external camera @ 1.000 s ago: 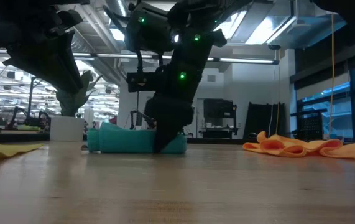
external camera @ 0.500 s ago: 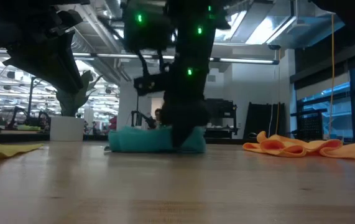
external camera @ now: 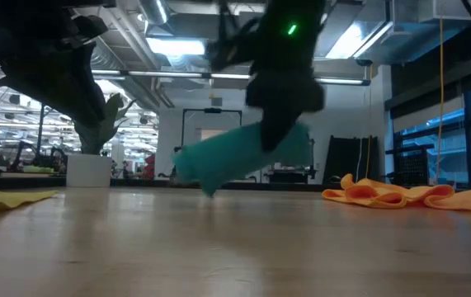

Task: Roll microfiber towels into tight, uniform cylinder then place into a basket
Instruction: Put the blue microfiber towel into the orange bin

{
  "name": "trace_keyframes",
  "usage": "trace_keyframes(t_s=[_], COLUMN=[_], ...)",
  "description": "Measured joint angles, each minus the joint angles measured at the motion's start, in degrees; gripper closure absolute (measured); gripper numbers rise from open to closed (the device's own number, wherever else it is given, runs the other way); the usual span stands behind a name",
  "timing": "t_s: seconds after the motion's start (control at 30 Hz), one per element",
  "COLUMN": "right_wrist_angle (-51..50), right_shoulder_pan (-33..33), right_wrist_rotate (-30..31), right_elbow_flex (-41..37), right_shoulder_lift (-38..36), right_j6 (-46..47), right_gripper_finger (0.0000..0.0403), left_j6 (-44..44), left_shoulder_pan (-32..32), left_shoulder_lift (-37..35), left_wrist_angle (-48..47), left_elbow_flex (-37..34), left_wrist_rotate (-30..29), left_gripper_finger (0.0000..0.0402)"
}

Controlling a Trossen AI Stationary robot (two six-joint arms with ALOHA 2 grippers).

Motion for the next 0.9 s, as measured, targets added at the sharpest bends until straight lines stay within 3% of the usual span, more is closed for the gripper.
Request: trace_keyframes(t_s=[0.27,0.57,0.9], right_wrist_angle=[-13.57,-16.56,-18.89], right_shoulder_pan=[9.75,23.98,35.46], right_wrist_rotate=[-1.06,-7.71,-12.68], right_elbow_flex=[0.09,0.11,0.11], right_shoulder_lift=[-4.31,-8.99,-9.18], right_j6=[15.13,30.62,45.46], right_gripper_finger=[0.0381,0.0381,0.0377], left_j6=[0.24,0.64,14.82], left_shoulder_pan=[-0.88,-1.45,-4.45], left_shoulder_lift=[0.00,0.00,0.00], left_wrist_angle=[1.26,2.80,16.04], left_elbow_flex=[0.00,4.65,9.42], left_wrist_rotate=[-0.30,-0.91,-0.84], left_gripper_finger=[0.0335,0.0335,0.0335])
